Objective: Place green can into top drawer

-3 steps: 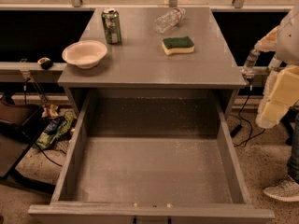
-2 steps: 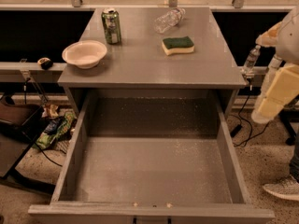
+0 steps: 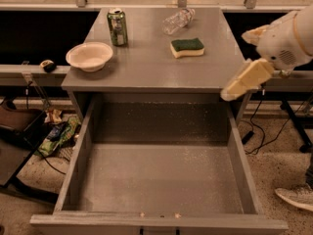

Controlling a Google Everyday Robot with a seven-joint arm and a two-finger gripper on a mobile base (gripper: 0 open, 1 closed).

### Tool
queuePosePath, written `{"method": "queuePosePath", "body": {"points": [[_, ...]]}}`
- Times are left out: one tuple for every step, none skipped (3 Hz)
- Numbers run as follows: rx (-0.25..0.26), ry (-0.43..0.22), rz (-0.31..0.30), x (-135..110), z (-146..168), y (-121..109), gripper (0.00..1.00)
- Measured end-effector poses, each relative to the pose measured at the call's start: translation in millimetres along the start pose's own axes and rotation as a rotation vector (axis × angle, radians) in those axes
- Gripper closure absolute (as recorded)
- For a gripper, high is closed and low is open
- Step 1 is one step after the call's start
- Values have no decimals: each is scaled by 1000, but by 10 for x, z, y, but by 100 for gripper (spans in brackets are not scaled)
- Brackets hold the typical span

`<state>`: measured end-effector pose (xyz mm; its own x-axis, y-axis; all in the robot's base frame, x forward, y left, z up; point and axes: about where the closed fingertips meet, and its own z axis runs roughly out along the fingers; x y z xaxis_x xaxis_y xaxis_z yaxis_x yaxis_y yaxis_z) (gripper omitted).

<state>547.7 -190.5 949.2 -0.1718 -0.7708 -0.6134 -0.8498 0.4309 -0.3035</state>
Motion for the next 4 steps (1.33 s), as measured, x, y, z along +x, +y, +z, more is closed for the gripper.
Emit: {"method": "queuePosePath", "body": {"points": [[17,-272,67,-472,560,-403,0],[77,-443,84,-995,904,-670,0],[129,-461,95,-1043,888,-798,0],[129,-462,95,-1044,889,-798,0]]}}
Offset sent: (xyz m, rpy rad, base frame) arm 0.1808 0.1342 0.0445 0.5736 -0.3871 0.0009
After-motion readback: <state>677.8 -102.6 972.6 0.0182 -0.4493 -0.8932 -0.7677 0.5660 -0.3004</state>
